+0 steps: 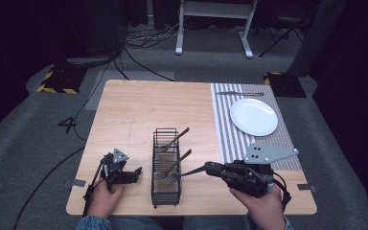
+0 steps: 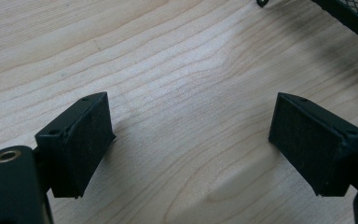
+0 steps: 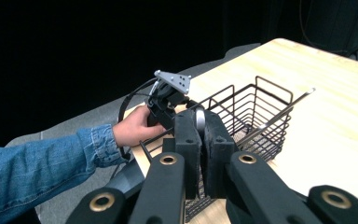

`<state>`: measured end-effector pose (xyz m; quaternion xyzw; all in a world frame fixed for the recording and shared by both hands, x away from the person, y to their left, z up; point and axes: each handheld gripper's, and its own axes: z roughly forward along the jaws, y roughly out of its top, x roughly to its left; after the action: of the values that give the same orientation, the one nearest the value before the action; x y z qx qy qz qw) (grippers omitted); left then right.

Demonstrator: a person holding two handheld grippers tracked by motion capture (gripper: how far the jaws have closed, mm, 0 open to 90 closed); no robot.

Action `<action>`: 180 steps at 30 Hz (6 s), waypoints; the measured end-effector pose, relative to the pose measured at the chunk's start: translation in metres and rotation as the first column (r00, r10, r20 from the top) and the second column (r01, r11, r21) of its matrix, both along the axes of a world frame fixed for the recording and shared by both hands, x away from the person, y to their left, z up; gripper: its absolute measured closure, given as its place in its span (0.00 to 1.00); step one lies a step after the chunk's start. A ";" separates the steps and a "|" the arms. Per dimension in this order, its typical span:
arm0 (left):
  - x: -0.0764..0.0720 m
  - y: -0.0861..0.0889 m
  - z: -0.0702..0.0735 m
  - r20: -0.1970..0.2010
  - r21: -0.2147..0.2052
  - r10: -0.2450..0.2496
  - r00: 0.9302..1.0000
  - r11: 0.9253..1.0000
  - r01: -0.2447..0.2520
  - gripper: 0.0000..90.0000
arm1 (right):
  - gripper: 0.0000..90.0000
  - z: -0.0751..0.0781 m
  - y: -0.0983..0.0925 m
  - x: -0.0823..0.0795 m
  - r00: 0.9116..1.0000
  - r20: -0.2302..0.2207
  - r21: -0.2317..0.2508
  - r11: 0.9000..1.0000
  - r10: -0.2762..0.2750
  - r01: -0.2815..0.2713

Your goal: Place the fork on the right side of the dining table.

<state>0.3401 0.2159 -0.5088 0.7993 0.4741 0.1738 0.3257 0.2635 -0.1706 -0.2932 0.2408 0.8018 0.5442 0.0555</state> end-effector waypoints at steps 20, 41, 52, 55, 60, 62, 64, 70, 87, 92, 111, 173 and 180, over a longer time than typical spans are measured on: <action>0.000 0.000 0.000 0.000 0.000 -0.001 1.000 1.000 0.001 0.15 | 0.96 0.022 -0.056 0.003 0.988 0.047 0.053 0.989 -0.144 0.142; 0.000 0.000 0.000 0.000 0.000 0.000 1.000 1.000 0.000 0.15 | 0.96 0.010 -0.110 0.037 0.942 0.007 0.092 0.938 -0.336 0.333; 0.000 0.000 0.000 0.001 0.000 0.000 1.000 1.000 0.000 0.15 | 0.96 -0.003 -0.132 0.060 0.905 -0.027 0.088 0.901 -0.425 0.425; 0.000 0.000 0.000 0.000 0.000 0.000 1.000 1.000 0.000 0.15 | 0.96 -0.006 -0.138 0.066 0.894 -0.035 0.086 0.890 -0.447 0.449; 0.000 0.000 0.000 0.001 0.000 0.000 1.000 1.000 0.000 0.15 | 0.96 -0.005 -0.148 0.077 0.876 -0.033 0.072 0.873 -0.480 0.482; 0.000 0.000 0.000 0.000 0.000 0.000 1.000 1.000 0.000 0.15 | 0.96 -0.003 -0.152 0.082 0.869 -0.029 0.063 0.867 -0.493 0.494; 0.000 0.000 0.000 0.000 0.000 0.000 1.000 1.000 0.000 0.15 | 0.96 -0.002 -0.154 0.087 0.865 -0.032 0.055 0.864 -0.500 0.501; 0.000 0.000 0.000 0.000 0.000 0.000 1.000 1.000 0.000 0.15 | 0.96 -0.007 -0.158 0.100 0.854 -0.041 0.041 0.854 -0.518 0.519; 0.000 0.000 0.000 0.000 0.000 0.000 1.000 1.000 0.000 0.15 | 0.96 -0.046 -0.160 0.152 0.808 -0.110 -0.071 0.815 -0.579 0.575; 0.000 0.000 0.000 0.001 0.000 0.000 1.000 1.000 0.000 0.15 | 0.96 -0.058 -0.158 0.157 0.810 -0.135 -0.075 0.821 -0.571 0.566; 0.000 0.000 0.000 0.000 0.000 0.000 1.000 1.000 0.000 0.15 | 0.96 -0.080 -0.162 0.165 0.794 -0.174 -0.117 0.813 -0.583 0.571; 0.001 -0.001 0.000 0.001 -0.001 0.002 1.000 1.000 -0.002 0.15 | 0.52 -0.128 -0.211 0.204 0.636 -0.320 -0.357 0.711 -0.702 0.605; 0.001 -0.001 0.000 0.001 -0.001 0.002 1.000 1.000 -0.002 0.15 | 0.51 -0.135 -0.215 0.205 0.624 -0.330 -0.369 0.705 -0.709 0.606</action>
<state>0.3406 0.2154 -0.5088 0.7987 0.4748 0.1741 0.3260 0.4686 -0.3852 -0.4280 0.6291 0.7019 0.3212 0.0917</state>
